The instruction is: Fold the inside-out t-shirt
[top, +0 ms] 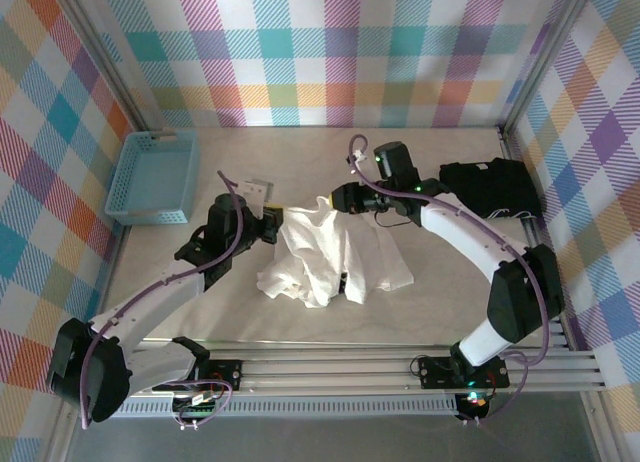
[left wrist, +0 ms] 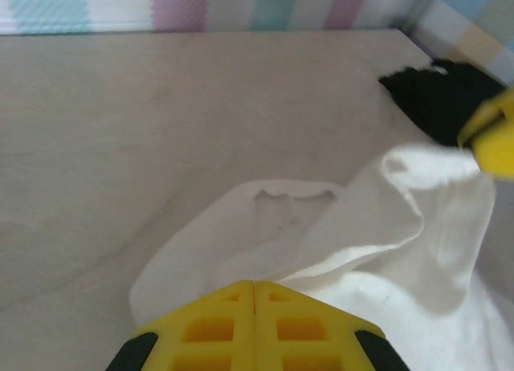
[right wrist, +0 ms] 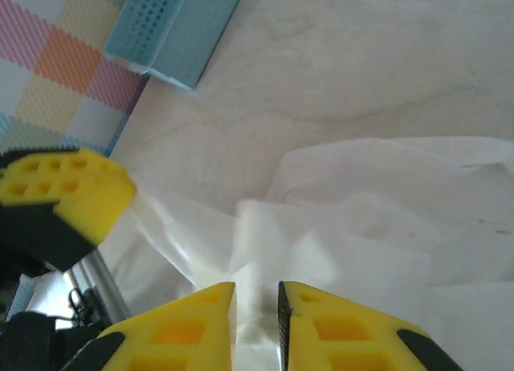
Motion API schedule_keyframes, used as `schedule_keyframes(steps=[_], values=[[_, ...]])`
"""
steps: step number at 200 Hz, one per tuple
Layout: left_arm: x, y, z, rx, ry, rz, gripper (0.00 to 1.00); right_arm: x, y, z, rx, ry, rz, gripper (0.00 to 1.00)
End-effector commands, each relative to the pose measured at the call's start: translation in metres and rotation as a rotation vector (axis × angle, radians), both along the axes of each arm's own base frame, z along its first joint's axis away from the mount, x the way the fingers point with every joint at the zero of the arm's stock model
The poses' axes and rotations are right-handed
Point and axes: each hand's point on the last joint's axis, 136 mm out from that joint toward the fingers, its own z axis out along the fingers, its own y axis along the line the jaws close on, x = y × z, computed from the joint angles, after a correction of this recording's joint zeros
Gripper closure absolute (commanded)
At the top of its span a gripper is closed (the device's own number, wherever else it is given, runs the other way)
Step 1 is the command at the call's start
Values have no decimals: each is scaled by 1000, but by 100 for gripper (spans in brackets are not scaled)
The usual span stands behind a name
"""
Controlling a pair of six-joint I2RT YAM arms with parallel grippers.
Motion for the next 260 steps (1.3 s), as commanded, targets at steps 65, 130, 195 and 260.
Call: schedule_keyframes(steps=[65, 130, 195, 260], values=[[18, 83, 68, -212, -76, 402, 100, -71, -62, -65, -224, 45, -61, 48], [12, 95, 125, -247, -149, 420, 100, -89, 4, -103, -141, 138, 128, 65], [2, 100, 207, -310, -282, 409, 100, -65, -8, -3, -116, -215, 68, 100], [-12, 121, 232, -264, -336, 477, 100, -59, -1, 20, -103, -255, 76, 90]])
